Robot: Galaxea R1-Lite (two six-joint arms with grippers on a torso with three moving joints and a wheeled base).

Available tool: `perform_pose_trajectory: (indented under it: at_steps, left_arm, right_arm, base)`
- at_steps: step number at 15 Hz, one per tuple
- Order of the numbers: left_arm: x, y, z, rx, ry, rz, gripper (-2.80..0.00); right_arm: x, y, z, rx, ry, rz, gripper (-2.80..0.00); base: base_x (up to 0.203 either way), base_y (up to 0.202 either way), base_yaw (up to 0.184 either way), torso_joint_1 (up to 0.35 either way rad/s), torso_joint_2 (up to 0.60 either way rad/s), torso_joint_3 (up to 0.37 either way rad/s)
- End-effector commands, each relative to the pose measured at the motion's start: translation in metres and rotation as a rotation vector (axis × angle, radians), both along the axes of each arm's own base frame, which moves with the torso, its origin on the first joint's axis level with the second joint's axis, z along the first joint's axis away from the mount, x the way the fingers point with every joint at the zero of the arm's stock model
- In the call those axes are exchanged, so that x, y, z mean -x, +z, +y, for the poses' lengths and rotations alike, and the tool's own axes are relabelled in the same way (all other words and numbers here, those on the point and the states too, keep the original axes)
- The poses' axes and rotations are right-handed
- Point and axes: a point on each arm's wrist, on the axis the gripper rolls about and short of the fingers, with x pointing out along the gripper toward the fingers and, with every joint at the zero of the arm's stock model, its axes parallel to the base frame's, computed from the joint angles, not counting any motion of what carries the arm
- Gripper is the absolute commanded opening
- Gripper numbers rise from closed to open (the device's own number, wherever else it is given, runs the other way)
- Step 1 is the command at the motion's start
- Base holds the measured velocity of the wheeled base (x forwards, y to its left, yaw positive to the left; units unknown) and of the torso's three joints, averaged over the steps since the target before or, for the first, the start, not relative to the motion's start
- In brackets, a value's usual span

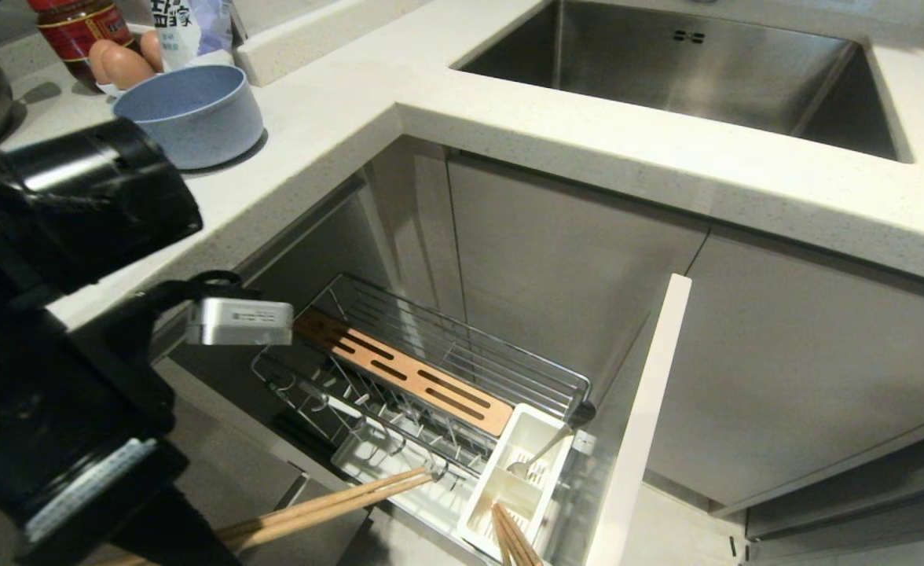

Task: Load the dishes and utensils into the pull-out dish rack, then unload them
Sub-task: Pick up the chopsticks and place it in the cupboard

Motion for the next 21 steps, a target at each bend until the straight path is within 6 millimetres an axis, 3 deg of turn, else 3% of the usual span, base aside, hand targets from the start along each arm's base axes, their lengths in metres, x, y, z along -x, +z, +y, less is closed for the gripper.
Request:
perform_pose_trajectory:
  at_steps: [1,5,13,21]
  left_arm:
    - [-0.015,-0.022,-0.028,-0.076,0.020,0.059,-2.80]
    - [-0.029,-0.047,-0.055,-0.178,0.074,0.044,-2.80]
    - [-0.051,-0.080,-0.083,-0.239,0.057,0.092,-2.80]
    - [-0.075,-0.100,-0.107,-0.252,0.059,0.066,-2.80]
  right_arm:
    - [0.000,0.000,0.000,0.000,0.000,0.000,-2.80]
    - [0.000,0.000,0.000,0.000,0.000,0.000,-2.80]
    - [0.000,0.000,0.000,0.000,0.000,0.000,-2.80]
    - [0.000,0.000,0.000,0.000,0.000,0.000,-2.80]
  base:
    - [0.000,0.000,0.000,0.000,0.00,0.000]
    - [0.000,0.000,0.000,0.000,0.00,0.000]
    - [0.000,0.000,0.000,0.000,0.00,0.000]
    - [0.000,0.000,0.000,0.000,0.00,0.000]
